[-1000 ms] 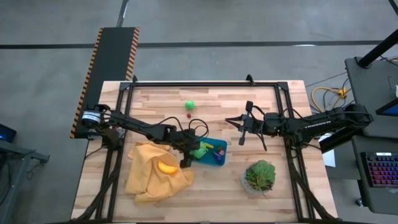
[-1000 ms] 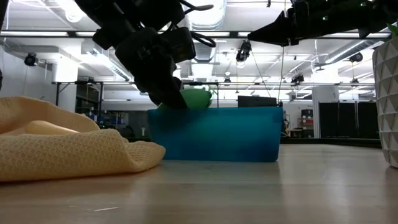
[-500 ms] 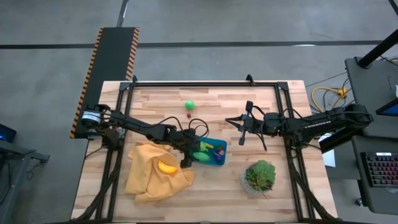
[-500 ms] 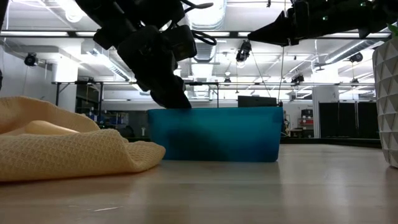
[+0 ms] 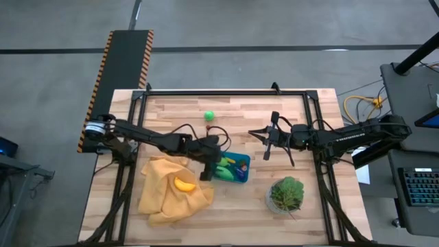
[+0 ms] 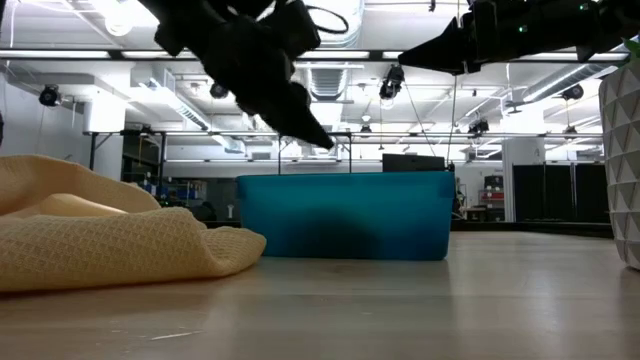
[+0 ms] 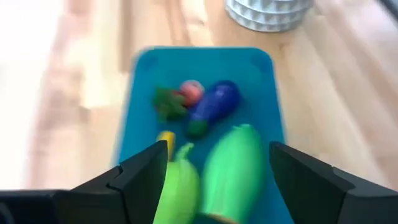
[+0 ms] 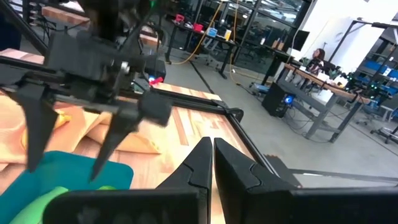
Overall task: Pick and placing Produce into tupperware
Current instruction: Put the red cherry into the blue bin
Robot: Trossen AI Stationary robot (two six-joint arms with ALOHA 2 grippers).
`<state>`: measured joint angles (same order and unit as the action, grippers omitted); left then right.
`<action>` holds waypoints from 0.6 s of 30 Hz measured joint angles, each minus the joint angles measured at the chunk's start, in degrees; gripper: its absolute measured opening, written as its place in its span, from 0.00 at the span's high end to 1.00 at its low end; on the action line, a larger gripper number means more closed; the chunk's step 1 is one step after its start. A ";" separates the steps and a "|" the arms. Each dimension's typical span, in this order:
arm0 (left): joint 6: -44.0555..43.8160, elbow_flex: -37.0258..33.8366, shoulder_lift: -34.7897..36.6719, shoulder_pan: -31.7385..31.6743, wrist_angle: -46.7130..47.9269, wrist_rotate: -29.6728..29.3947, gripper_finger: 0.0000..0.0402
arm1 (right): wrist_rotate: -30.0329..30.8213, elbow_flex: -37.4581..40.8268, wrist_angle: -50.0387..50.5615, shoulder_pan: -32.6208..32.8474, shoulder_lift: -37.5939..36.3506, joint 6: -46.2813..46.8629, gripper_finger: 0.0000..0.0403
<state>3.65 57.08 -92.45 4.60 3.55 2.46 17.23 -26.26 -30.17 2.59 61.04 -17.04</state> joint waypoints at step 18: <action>15.78 1.84 6.53 -2.65 4.43 -32.44 0.34 | 0.94 0.00 0.43 0.00 0.00 0.04 0.98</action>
<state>19.43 58.93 -85.92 1.95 7.98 -29.98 18.17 -26.26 -29.75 2.59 61.04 -16.99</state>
